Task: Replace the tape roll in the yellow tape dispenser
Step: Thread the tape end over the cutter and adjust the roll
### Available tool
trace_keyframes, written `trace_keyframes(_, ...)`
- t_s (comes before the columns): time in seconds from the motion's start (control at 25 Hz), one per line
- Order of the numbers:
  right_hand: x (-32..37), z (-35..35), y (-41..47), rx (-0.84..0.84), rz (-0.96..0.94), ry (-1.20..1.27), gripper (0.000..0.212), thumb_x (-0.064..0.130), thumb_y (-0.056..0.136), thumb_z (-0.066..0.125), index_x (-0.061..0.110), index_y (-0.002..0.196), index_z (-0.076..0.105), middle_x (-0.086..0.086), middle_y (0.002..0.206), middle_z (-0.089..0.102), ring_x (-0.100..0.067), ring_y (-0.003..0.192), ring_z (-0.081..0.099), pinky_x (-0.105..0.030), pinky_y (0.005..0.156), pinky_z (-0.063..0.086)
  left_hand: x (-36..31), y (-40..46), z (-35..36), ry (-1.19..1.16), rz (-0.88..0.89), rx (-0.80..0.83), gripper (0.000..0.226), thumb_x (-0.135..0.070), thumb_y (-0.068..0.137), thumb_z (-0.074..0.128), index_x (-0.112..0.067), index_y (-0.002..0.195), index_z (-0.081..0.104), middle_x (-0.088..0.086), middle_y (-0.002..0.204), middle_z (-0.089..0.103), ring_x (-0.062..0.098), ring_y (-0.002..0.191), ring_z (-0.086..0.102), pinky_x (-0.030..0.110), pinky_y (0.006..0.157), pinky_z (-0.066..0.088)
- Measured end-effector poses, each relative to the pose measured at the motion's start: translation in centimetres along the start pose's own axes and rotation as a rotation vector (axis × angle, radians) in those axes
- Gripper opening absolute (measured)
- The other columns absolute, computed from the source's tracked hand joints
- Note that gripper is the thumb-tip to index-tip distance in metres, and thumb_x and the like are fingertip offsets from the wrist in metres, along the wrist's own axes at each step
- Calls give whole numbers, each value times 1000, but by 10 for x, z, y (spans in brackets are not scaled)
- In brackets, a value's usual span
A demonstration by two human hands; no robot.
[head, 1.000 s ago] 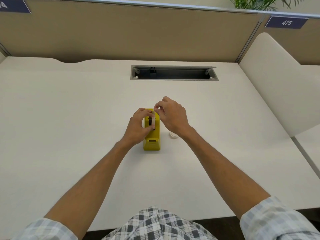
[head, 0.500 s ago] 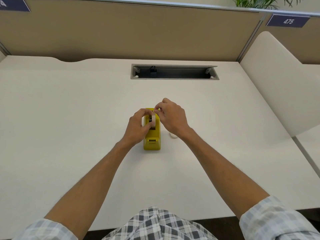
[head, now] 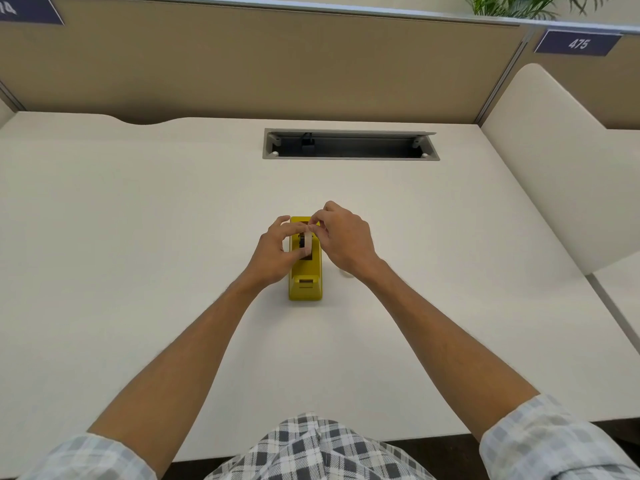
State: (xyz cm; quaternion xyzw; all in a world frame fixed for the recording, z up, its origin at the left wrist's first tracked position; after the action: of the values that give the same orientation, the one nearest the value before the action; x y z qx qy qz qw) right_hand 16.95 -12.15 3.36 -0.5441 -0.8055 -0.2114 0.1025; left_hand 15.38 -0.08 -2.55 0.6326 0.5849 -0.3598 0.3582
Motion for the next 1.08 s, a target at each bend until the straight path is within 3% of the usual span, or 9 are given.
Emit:
trace_keyframes(0.08, 0, 1, 0, 4, 2, 3, 20, 28, 97, 54, 17, 100, 69, 1, 92, 60, -18, 73, 59, -32, 58, 45, -1, -1, -2, -13, -7, -25, 44, -14, 81, 75, -22, 122, 63, -1, 135, 52, 14, 126, 45, 14, 88, 38)
trace_keyframes(0.24, 0, 3, 0, 15, 3, -8, 20, 30, 97, 54, 16, 101, 69, 1, 93, 60, -18, 74, 58, -28, 58, 36, 1, -1, -5, 0, -47, -46, 70, -15, 76, 79, -22, 137, 46, -4, 128, 62, 5, 119, 44, 28, 97, 40)
trace_keyframes(0.44, -1, 6, 2, 54, 7, -27, 23, 32, 98, 52, 17, 103, 69, 0, 97, 60, -21, 78, 60, -32, 61, 43, 3, 0, -5, -26, -58, -57, 79, -13, 73, 81, -25, 139, 41, -4, 127, 63, 6, 119, 47, 12, 75, 41)
trace_keyframes(0.72, -1, 9, 2, 64, 16, -49, 24, 30, 99, 50, 15, 103, 69, -1, 97, 60, -21, 78, 61, -30, 61, 39, 4, 0, -5, -42, -55, -73, 80, -11, 71, 82, -26, 138, 42, -2, 126, 64, 4, 118, 48, 30, 87, 49)
trace_keyframes(1.0, -2, 13, 1, 74, 44, -29, 24, 30, 99, 50, 15, 103, 69, -1, 97, 60, -23, 78, 60, -33, 61, 42, 1, 0, -3, -48, -28, -57, 75, -8, 73, 78, -26, 137, 44, -15, 115, 64, 0, 113, 49, 2, 71, 40)
trace_keyframes(1.08, -3, 13, 0, 71, 45, -18, 24, 29, 99, 50, 15, 102, 69, -2, 95, 60, -23, 77, 60, -33, 61, 43, -2, 1, -3, -44, -24, -56, 69, -10, 76, 75, -26, 136, 45, -17, 113, 64, 0, 114, 50, 1, 72, 39)
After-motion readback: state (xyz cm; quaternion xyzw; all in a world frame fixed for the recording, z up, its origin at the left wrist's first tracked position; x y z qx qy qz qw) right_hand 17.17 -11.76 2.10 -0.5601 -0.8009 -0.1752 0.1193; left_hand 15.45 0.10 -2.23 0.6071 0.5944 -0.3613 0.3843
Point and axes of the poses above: each hand's wrist, its own y-axis towards the middle knuckle, its own z-axis out of the palm, x = y × z, the point moved 9 cm from there along y, towards the middle knuckle
